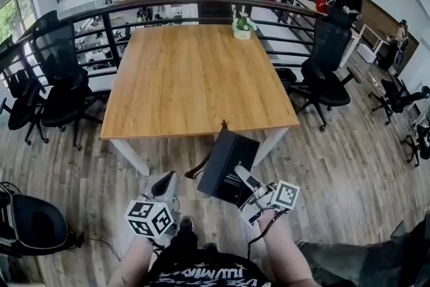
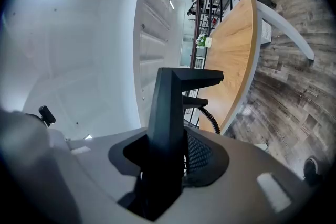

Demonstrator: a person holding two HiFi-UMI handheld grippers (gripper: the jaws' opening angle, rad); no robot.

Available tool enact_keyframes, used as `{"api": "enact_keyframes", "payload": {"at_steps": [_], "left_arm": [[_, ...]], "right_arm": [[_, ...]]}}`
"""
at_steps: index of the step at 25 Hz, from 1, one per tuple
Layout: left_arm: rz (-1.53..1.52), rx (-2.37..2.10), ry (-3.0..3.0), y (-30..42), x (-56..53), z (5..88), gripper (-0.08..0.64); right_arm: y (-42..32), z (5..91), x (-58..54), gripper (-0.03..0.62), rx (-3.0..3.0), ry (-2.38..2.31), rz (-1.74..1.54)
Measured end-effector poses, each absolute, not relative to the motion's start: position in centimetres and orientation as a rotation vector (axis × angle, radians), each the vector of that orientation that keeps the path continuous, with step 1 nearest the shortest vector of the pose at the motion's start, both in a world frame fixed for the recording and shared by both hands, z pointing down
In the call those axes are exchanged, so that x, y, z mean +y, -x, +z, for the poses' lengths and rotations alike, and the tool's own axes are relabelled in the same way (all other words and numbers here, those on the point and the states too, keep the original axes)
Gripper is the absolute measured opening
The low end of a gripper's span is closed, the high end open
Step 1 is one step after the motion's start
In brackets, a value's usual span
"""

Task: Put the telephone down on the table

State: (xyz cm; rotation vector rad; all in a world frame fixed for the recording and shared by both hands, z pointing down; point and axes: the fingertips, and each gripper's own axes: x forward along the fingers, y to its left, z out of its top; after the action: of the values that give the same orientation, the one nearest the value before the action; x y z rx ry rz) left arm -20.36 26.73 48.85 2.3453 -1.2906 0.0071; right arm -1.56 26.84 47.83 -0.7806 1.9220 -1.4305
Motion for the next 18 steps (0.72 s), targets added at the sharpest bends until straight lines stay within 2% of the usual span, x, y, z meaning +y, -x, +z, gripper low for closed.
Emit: {"api": "enact_keyframes", "payload": {"at_steps": [10, 18], "left_arm": [[0.009, -1.251, -2.334, 20.9, 24.0, 49.9, 0.003], [-0.033, -1.195, -2.389, 21.6, 16.6, 48.3, 0.003]], "right_arm": [[2.1, 48.3, 24.8, 0.160, 1.902, 0.805, -1.419], [2.7, 46.7, 19.0, 0.161, 1.919, 0.849, -1.350]]}}
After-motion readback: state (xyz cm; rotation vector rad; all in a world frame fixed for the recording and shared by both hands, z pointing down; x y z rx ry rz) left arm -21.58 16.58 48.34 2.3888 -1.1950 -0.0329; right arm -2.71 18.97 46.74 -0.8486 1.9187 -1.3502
